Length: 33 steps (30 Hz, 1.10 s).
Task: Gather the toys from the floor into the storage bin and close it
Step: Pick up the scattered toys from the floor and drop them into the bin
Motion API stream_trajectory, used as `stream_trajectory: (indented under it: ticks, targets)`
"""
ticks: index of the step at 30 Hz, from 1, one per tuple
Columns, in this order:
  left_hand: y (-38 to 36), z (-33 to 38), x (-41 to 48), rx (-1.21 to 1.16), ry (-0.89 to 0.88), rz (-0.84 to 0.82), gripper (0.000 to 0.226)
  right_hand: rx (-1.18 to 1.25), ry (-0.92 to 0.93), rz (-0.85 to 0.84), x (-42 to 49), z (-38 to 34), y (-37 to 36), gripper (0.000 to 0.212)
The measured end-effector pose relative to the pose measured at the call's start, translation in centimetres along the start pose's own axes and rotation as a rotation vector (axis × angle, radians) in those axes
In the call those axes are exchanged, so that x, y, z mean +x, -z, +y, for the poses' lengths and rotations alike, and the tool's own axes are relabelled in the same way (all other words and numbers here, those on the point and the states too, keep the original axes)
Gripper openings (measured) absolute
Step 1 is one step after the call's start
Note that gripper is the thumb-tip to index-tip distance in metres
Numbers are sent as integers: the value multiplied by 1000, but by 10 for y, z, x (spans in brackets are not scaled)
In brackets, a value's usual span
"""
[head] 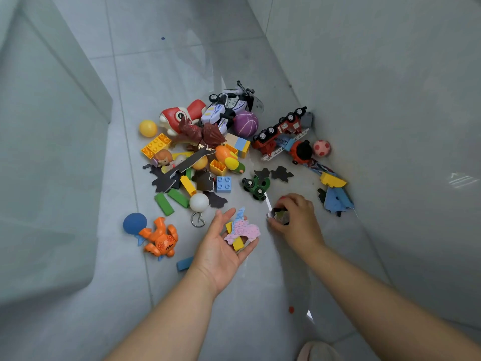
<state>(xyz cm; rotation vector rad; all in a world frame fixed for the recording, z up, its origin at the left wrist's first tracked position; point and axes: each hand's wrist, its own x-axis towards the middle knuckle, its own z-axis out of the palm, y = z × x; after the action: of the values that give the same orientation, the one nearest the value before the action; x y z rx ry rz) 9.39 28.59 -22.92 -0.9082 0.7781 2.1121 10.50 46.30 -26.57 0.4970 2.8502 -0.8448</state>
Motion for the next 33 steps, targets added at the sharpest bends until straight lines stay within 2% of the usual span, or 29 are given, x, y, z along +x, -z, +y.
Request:
stream_trajectory:
  ticks: [2,5,9,13,16,19,21,23,25,27,29,31,33]
  targets:
    - [1,-1,1,9,4,8,39,22,-48,21,-1,6,2,46]
    - [4,0,2,13,10,15,45,56,-116,-50,0,9,2,60]
    - [4,-1,1,1,24,21,48,12,-5,-61,-6,16,3,39]
    - [2,-3,-2,26,47,40,49,168,-13,-53,-14,21,11,25]
    - [2,-4,-4,50,49,48,49,337,-30,8,-21,5,19,21]
    - [2,-5,-6,50,46,18,49,460,71,-7,-34,-28,18,29]
    - [0,-4,-7,54,30,-17,49,382,190,-84,-43,-49,11,31]
    - [-4,-3,-7,58,18,-32,46,234,301,-181,-48,-64,6,46]
    - [-5,-1,-8,35,14,-28,40,259,311,-276,-53,-72,8,55]
    - [-3,1,-9,6,4,-44,37,391,283,-232,-52,-74,16,49]
    - [1,3,-9,-26,-6,-35,34,444,197,-46,-42,-66,22,29]
    - [5,4,-9,-48,-8,5,32,281,122,82,-23,-54,24,17]
    - [9,5,-10,-62,-7,43,33,97,72,-7,-7,-47,17,17]
